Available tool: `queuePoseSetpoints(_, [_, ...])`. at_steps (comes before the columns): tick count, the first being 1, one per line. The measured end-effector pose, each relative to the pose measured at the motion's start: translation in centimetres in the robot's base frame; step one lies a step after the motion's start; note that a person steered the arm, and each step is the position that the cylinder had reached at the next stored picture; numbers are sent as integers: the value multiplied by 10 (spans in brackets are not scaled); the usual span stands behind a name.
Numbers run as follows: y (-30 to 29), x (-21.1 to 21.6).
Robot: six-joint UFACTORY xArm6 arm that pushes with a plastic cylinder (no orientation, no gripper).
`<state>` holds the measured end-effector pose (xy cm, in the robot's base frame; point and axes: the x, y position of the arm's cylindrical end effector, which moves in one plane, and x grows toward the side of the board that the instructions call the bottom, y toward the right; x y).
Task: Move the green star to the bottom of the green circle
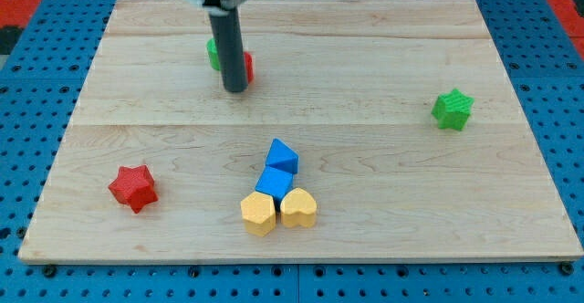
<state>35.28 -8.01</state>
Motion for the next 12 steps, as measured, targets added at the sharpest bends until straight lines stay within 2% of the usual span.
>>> queuePoseSetpoints(1, [-2,-45])
queuePoseSetpoints(2, [91,4])
queuePoseSetpoints(4, [299,37])
queuePoseSetpoints(5, [316,59])
queuePoseSetpoints(6, [296,101])
queuePoseSetpoints(7, [201,77])
queuePoseSetpoints(8, [129,79])
queuePoseSetpoints(9, [106,113])
queuePoseSetpoints(10, [21,31])
queuePoseSetpoints(11, [8,-23])
queuePoseSetpoints(12, [16,31])
